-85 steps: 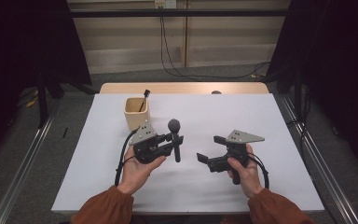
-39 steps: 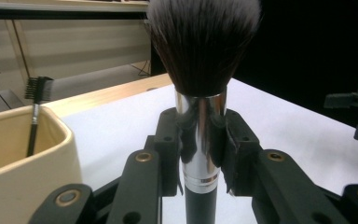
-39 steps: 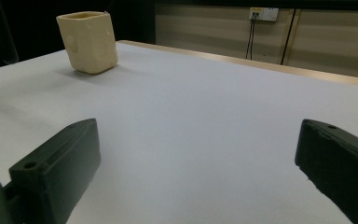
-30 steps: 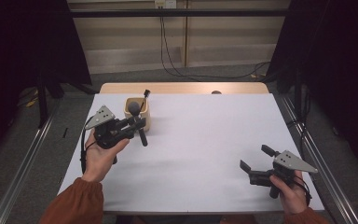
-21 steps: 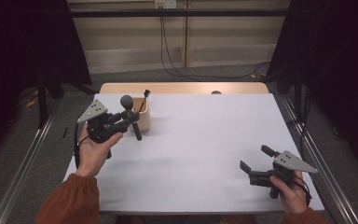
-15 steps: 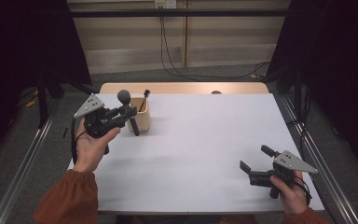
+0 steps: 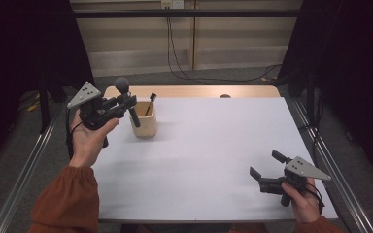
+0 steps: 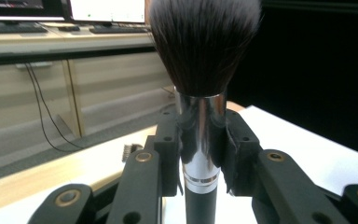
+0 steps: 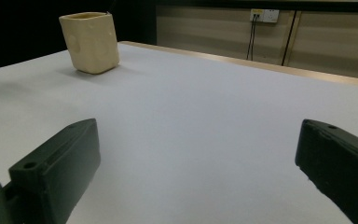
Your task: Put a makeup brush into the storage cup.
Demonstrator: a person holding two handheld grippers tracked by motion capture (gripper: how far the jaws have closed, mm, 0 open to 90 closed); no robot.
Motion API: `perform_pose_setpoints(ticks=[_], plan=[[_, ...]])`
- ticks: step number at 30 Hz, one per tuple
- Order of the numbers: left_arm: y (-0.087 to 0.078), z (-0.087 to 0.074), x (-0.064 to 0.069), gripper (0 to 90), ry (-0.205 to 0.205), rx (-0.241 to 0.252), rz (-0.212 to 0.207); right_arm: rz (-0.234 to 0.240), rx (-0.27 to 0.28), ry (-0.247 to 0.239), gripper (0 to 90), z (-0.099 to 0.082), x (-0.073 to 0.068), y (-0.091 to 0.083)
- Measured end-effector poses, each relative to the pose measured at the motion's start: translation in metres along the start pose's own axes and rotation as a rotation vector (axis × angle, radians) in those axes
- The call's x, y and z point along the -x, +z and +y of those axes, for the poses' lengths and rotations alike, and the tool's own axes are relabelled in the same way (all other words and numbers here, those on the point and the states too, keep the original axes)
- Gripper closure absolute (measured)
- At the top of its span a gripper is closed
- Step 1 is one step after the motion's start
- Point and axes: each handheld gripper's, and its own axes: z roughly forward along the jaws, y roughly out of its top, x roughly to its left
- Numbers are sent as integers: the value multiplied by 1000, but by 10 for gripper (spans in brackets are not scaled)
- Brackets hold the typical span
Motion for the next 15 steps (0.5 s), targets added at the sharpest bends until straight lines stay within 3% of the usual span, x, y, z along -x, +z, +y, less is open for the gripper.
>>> perform_pose_setpoints(ticks=[8,15], plan=[[16,5,-9,710,-11,-5,16,7,-3,-1,0,0,-1,1],[21,7,-14,710,-18,9,36,7,-6,1,0,0,1,1]])
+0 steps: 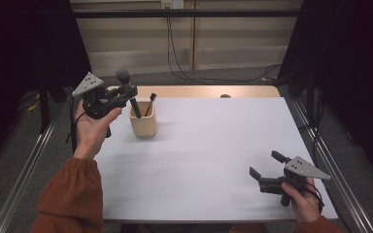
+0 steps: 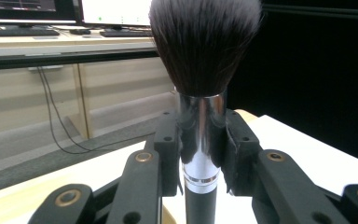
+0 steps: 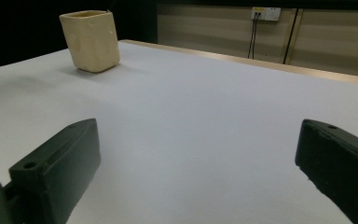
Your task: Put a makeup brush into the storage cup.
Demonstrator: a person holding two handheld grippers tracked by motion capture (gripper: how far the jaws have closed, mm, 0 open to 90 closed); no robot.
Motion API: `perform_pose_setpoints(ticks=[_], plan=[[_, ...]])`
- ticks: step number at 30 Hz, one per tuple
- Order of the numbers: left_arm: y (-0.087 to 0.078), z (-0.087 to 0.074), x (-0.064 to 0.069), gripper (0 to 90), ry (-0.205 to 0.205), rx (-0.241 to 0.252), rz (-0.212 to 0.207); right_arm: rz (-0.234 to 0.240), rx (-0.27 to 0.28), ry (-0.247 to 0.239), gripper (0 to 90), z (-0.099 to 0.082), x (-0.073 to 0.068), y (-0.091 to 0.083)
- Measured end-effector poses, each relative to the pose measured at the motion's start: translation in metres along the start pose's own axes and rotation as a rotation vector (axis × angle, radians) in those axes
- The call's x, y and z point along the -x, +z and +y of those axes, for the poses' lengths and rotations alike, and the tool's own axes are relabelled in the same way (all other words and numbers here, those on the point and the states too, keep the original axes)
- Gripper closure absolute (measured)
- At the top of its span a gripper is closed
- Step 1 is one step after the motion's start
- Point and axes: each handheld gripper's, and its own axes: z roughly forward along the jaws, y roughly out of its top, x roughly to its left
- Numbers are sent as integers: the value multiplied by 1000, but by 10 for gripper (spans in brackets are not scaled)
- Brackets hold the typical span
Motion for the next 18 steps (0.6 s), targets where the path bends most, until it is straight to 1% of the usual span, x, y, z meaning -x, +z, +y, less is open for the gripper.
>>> perform_pose_setpoints(ticks=[2,4,5,7,12,16,18], plan=[[2,0,-3,710,3,2,13,0,0,-2,0,0,0,0],[6,0,-4,709,31,11,15,1,-1,-5,0,0,0,0],[7,0,-5,708,41,13,27,0,0,-1,0,0,0,0],[11,-1,-9,708,26,14,25,1,-2,-1,0,0,0,1],[18,-5,-15,709,15,-8,42,3,-2,0,0,0,0,0],[23,-6,-19,709,16,-14,52,4,-5,-1,0,-1,0,1],[24,-6,-19,709,27,-11,50,5,-4,-1,0,-1,0,1]])
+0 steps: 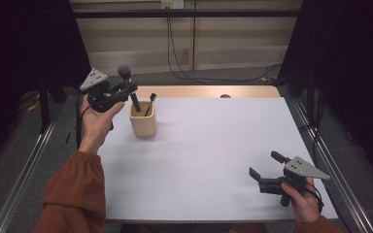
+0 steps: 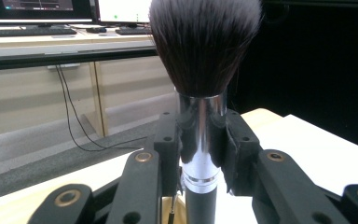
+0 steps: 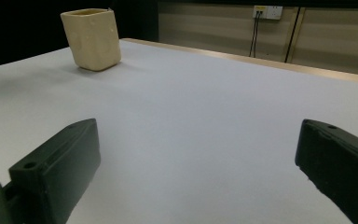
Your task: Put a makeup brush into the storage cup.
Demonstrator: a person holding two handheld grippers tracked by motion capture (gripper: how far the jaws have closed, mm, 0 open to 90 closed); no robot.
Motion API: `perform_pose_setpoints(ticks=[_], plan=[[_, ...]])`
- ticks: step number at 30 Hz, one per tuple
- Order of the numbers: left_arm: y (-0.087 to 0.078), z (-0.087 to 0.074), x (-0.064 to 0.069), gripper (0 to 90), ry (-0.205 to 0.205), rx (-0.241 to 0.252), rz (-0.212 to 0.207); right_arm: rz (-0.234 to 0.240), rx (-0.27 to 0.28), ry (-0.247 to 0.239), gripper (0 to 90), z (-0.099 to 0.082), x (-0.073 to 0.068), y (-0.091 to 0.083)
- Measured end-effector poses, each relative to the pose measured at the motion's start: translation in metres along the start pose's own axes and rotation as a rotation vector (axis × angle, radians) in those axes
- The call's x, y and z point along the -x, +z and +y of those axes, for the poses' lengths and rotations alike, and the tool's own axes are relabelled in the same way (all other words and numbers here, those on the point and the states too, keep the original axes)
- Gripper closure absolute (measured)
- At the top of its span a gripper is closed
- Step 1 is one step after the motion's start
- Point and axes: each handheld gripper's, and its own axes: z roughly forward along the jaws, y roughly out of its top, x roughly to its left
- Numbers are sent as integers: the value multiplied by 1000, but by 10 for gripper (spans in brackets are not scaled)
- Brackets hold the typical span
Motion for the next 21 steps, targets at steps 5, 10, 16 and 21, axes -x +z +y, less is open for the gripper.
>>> perform_pose_setpoints(ticks=[5,10,16,21], plan=[[5,-2,0,709,4,-12,11,-2,-1,4,0,0,0,1],[10,-7,-4,709,6,-21,20,1,-2,1,0,0,0,1],[15,-11,-5,709,3,-22,36,3,-4,1,0,0,0,1],[17,-18,-8,709,-6,-34,41,2,-6,2,0,-1,0,1]])
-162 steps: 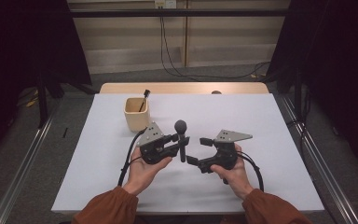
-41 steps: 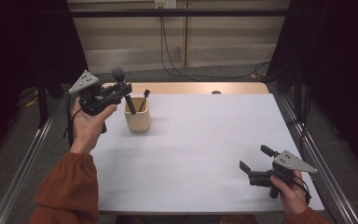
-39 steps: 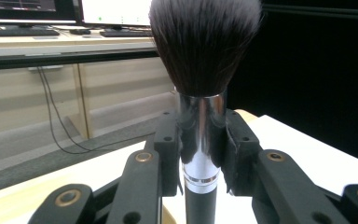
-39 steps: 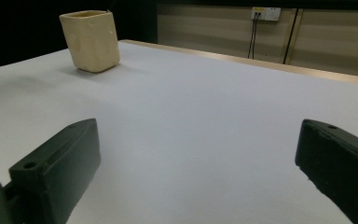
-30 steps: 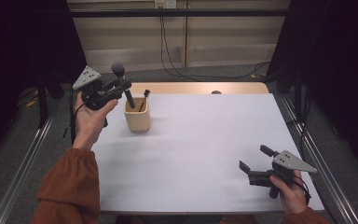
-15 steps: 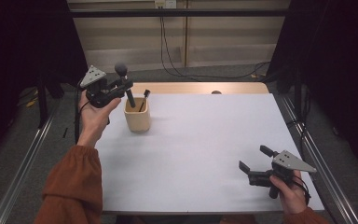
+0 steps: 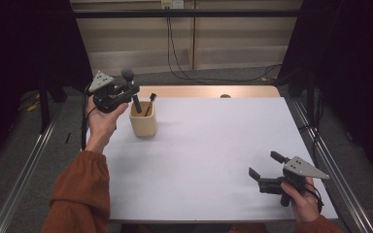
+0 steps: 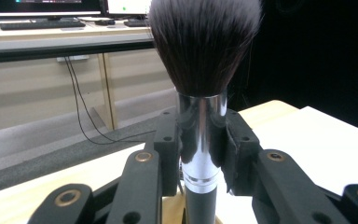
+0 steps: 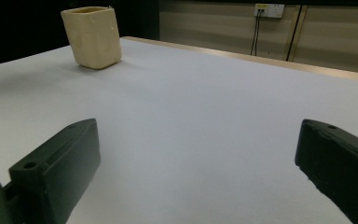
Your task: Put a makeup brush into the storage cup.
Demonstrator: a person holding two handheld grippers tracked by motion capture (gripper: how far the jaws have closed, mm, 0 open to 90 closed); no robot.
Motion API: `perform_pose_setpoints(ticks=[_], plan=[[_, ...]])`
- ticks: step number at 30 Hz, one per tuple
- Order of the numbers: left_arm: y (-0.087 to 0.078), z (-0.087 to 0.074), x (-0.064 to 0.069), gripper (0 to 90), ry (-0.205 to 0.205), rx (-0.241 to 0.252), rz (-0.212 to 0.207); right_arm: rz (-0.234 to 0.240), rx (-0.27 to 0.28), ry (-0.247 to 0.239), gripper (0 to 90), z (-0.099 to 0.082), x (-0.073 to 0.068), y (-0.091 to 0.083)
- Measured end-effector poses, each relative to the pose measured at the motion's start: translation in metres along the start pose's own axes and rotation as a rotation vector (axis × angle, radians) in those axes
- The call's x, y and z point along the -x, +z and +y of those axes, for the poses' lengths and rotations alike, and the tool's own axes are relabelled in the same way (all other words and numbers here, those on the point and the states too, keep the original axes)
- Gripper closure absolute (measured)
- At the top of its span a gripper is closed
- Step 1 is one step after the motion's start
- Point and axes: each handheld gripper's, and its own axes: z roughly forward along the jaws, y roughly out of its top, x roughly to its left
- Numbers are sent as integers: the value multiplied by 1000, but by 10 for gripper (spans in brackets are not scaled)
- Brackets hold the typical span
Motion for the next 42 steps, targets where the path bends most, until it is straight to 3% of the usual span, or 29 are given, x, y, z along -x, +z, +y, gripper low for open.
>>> perform_pose_setpoints(ticks=[20,42], plan=[[12,-21,-6,709,-2,-51,33,8,-8,-9,0,-1,0,1],[22,-49,-4,708,-11,-89,18,4,-11,-5,0,-2,1,1]])
